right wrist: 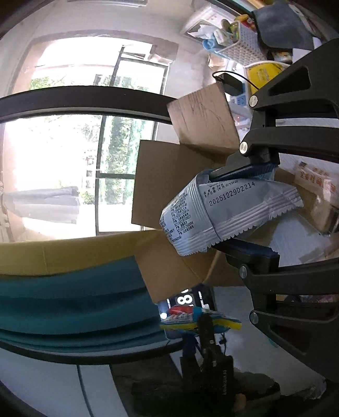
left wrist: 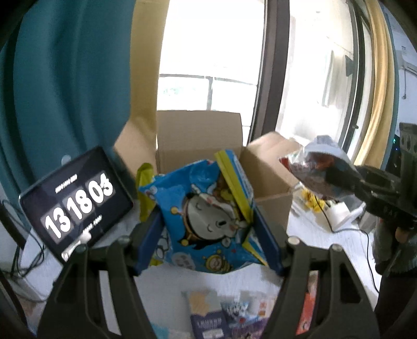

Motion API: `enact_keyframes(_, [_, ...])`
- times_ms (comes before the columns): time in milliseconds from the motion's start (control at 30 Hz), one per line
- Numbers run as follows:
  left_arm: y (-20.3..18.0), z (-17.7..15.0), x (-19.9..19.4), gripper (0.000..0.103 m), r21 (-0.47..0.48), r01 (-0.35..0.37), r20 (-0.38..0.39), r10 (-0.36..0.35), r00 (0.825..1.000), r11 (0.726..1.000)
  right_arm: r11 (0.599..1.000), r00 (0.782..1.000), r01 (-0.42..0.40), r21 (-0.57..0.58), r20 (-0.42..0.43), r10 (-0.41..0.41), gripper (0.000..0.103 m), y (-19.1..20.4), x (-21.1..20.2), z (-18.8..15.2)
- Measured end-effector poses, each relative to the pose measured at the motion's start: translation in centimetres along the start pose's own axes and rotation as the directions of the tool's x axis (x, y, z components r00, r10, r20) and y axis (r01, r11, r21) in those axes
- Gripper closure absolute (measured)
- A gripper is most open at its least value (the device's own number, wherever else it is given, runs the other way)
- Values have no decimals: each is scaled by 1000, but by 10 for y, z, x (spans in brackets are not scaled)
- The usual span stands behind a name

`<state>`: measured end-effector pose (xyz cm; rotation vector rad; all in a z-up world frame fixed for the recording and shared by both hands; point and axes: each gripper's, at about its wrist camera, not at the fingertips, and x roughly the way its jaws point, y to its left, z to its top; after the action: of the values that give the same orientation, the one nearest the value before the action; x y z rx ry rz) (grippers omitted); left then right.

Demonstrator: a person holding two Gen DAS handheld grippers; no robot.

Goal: Organize snacks
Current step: 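Carry both bags into the cardboard box and open both grippers, then move both tools from the box back to the remaining snacks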

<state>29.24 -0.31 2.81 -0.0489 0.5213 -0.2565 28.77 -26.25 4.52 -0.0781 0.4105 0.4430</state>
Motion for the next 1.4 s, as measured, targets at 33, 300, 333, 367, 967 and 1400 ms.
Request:
enact_keyframes(33, [-1, 4, 1, 33, 3, -2, 9, 2, 1000, 1000, 1000, 1000, 5, -1, 4, -5, 58, -3, 1, 2])
enact_keyframes(300, [0, 38, 30, 33, 15, -35, 61, 34, 998, 999, 1000, 1000, 26, -16, 18, -26, 58, -19, 22, 19])
enact_keyframes(333, [1, 41, 34, 33, 12, -36, 63, 35, 997, 999, 1000, 1000, 26, -16, 16, -26, 58, -21, 25, 21])
enact_keyframes(367, [2, 44, 40, 33, 8, -34, 62, 33, 998, 999, 999, 1000, 28, -15, 14, -28, 58, -24, 30, 23])
enact_keyframes(967, [7, 94, 148, 28, 29, -52, 32, 51, 998, 998, 998, 998, 69, 3, -15, -69, 58, -55, 107, 46])
enact_keyframes(1400, [15, 105, 136, 1, -30, -25, 76, 27, 997, 999, 988, 990, 119, 102, 67, -127, 6, -78, 107, 60])
